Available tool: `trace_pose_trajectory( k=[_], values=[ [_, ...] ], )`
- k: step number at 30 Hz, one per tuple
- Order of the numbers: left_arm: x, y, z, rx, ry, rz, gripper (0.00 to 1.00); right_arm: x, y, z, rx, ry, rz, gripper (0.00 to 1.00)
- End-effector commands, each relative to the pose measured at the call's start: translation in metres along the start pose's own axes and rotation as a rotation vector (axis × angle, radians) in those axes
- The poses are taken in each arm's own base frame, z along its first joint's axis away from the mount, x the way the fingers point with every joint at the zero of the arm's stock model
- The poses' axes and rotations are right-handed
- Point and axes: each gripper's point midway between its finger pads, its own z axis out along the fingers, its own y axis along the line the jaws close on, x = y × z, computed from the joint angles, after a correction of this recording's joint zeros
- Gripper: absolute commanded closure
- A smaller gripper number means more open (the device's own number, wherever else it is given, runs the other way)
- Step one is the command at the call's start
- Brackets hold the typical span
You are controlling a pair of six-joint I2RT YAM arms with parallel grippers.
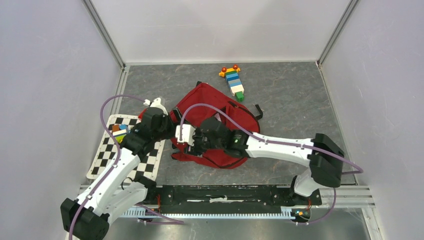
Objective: Pack the student bag
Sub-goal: Zip the student bag at the center of the board.
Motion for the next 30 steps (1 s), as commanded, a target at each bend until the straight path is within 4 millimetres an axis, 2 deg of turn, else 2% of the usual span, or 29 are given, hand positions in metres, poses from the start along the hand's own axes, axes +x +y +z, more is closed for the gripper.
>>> trace_pose_trajectory(
  k=[1, 8, 12, 17, 20, 25, 26, 28, 30],
  values=[
    [-0.008, -0.015, -0.001, 0.087, -0.037, -0.114, 0.08, 0.013, -0.004, 0.016, -0.001, 0.072, -0.1, 0.39],
    [0.001, -0.008, 0.006, 0.081, -0.028, -0.147, 0.16, 0.051, -0.011, 0.025, 0.044, 0.183, -0.143, 0.43],
    [0.003, -0.007, 0.012, 0.08, -0.018, -0.157, 0.18, 0.068, -0.018, 0.025, 0.086, 0.24, -0.165, 0.52],
    [0.006, -0.007, 0.019, 0.086, -0.016, -0.178, 0.22, 0.078, -0.03, 0.022, 0.169, 0.271, -0.175, 0.64],
    [0.009, -0.007, 0.025, 0.089, -0.006, -0.193, 0.23, 0.081, -0.031, 0.02, 0.181, 0.268, -0.179, 0.72],
    [0.013, -0.002, 0.034, 0.073, 0.007, -0.208, 0.25, 0.094, -0.026, 0.023, 0.162, 0.295, -0.189, 0.77],
    [0.015, -0.001, 0.035, 0.069, 0.009, -0.209, 0.25, 0.091, -0.027, 0.025, 0.17, 0.277, -0.189, 0.79],
    [0.016, 0.001, 0.038, 0.061, 0.012, -0.213, 0.27, 0.092, -0.028, 0.024, 0.182, 0.27, -0.184, 0.87],
    [0.018, 0.004, 0.041, 0.053, 0.012, -0.217, 0.3, 0.086, -0.03, 0.023, 0.203, 0.238, -0.159, 0.97]
  ],
)
